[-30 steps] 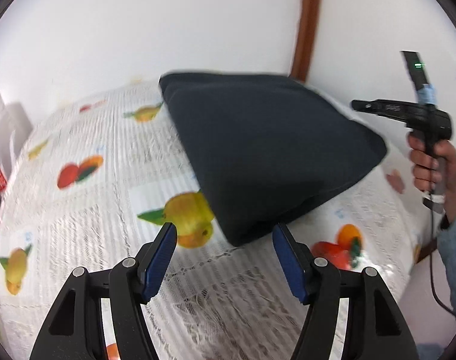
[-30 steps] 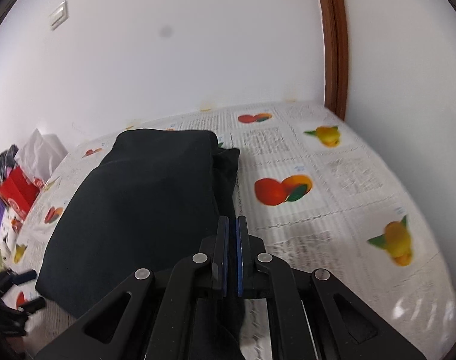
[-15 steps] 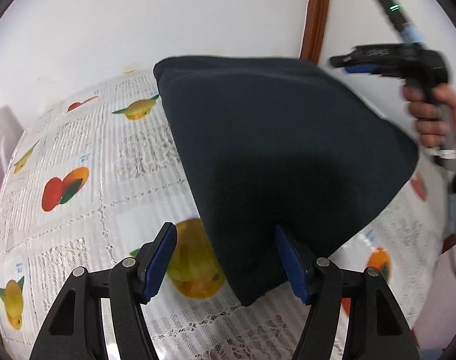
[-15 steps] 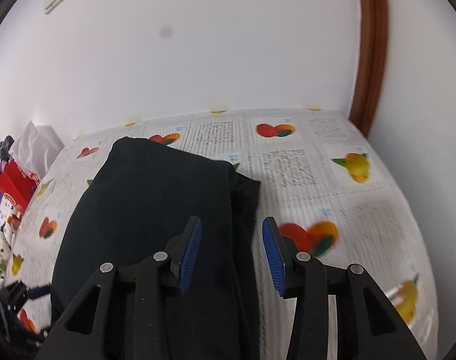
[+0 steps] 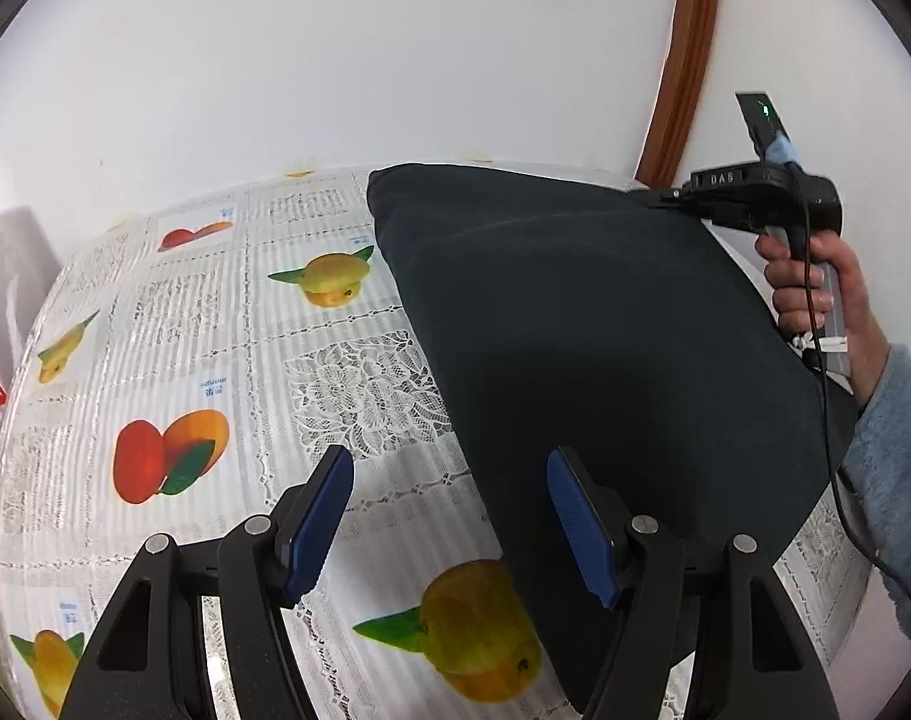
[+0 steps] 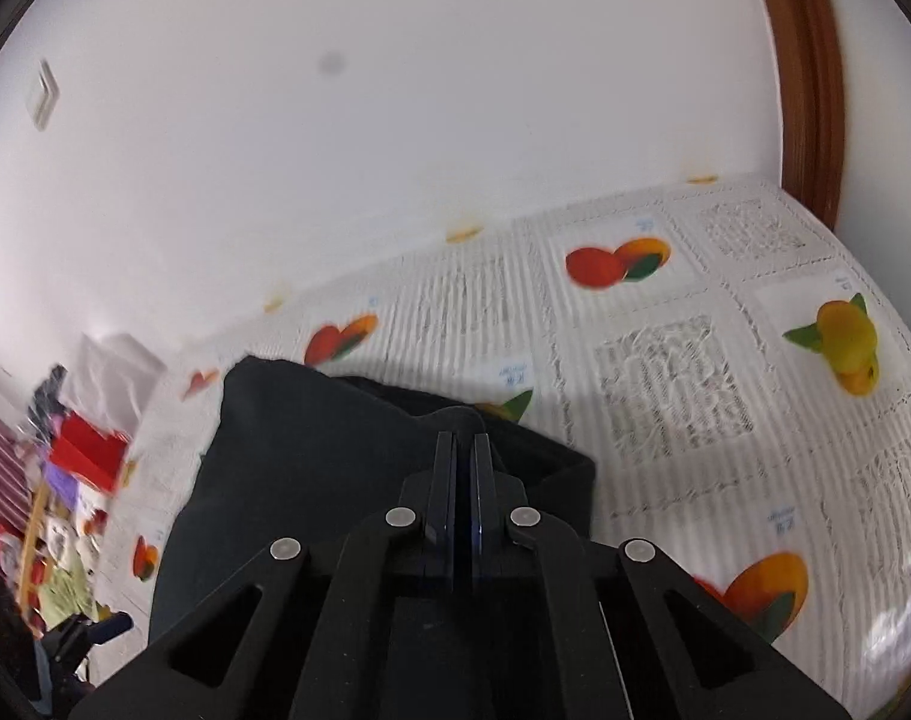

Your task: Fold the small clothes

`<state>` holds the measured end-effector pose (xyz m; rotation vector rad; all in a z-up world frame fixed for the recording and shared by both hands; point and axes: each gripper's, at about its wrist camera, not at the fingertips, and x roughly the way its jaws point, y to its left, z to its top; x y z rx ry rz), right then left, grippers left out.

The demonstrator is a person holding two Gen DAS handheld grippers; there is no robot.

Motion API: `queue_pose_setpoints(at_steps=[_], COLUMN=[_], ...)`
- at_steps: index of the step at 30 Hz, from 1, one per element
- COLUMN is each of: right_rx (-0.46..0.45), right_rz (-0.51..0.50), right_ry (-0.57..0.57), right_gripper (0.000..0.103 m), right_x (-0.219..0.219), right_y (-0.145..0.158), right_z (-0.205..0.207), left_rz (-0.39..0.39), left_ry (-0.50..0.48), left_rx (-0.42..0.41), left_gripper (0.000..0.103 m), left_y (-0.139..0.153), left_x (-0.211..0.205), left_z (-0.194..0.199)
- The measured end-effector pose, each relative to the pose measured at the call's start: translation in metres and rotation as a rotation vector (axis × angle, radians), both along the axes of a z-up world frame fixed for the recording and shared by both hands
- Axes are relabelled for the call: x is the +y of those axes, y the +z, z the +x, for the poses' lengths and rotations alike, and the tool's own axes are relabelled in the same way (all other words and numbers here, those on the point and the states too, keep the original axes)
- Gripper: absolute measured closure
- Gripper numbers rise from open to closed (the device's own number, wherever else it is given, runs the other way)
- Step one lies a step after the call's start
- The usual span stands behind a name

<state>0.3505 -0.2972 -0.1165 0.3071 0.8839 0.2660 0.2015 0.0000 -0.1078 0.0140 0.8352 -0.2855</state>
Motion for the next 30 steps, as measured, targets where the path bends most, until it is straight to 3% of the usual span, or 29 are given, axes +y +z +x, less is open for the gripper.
queue_pose_setpoints(at_steps=[3,6,10,14,18,20,21,24,27,30], right_rx=[0.059,0.034,0.018,0.024,0.068,0.060,0.046,-0.074,-0.053,-0.054], right_rz=[-0.027,-0.071,-0.100,-0.124,-0.054,-0.062,-0.060,-0.072,-0.034,-0.091], right_ry=[0.004,-0.024,-0.014,0.045,0.074,0.073,0.093,0.057,-0.003,-0.048], right_gripper=[0.098,0.088,0.064,0.062,0.063,0.091,0.099,0.101,0.100,0.095], right_x=[0.002,-0.004,-0.012,-0.012,-0.012,-0.008,-0.005,-0.012,-0.020,-0.020], right_y=[-0.011,0.001,0.017,0.019,0.006,0.000,0.000,0.013,0.011,0.018], right_z=[0.006,-0.007,-0.045,-0.084,-0.106,-0.112,-0.113,-0.122,-0.123,-0.134], left_rz=[0.006,0.002,0.014,0.001,-0.017,-0.023,-0.023,-0.019,-0.029,-0.024], left_ry=[-0.001,0.001,-0.012,-0.003,0.012,0.017,0.019,0.033,0.037,0.039], left_rx=[0.003,0.004,0.002,0.007,0.019,0.024,0.027,0.027,0.028,0.019], left_gripper=[0.038,0.039,0.038,0.038,0.038,0.038,0.038,0.038,0.038,0.038], left_y=[-0.003,-0.003,-0.004,-0.007,-0.011,-0.012,-0.012,-0.012,-0.012,-0.011], left_x=[0.000,0.002,0.004,0.007,0.009,0.010,0.010,0.011,0.012,0.014], left_z=[0.001,-0.003,-0.015,-0.027,-0.035,-0.039,-0.041,-0.046,-0.052,-0.060])
